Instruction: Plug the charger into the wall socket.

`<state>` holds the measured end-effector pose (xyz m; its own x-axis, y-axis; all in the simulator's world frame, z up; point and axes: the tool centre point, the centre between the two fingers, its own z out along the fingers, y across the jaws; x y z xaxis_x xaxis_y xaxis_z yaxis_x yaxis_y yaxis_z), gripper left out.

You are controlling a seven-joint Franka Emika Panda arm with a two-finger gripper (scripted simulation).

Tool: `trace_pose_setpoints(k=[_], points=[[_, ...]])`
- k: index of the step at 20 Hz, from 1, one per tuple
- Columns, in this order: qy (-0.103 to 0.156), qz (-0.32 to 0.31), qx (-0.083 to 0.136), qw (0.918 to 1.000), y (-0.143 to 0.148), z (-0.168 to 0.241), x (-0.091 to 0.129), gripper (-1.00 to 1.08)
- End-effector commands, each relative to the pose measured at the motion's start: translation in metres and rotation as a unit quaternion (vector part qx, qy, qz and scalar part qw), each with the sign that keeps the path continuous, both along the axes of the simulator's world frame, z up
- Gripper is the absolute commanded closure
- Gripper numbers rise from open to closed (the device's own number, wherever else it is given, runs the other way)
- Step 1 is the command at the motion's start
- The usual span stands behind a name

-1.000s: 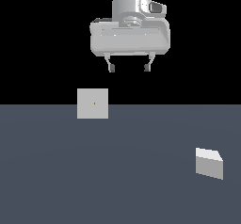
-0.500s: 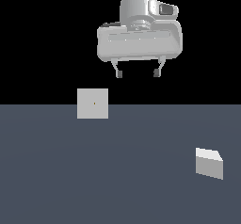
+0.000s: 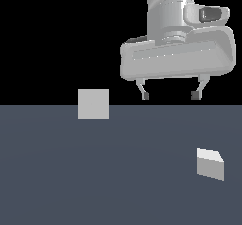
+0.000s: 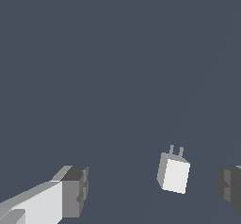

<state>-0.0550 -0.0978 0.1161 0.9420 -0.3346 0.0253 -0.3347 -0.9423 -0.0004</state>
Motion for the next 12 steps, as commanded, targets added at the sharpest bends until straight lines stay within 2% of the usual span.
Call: trace_pose_setpoints(k=[1,7,12], points=[[0.003,-0.031,0.001,0.9995,-0.012,-0.016,-0.018,-0.92],[0.009,-0.082,0.003,0.9966,-0.030,-0.043,-0.051,-0.92],[0.012,-0.103,0.004,0.9946,-0.036,-0.055,-0.064,-0.92]])
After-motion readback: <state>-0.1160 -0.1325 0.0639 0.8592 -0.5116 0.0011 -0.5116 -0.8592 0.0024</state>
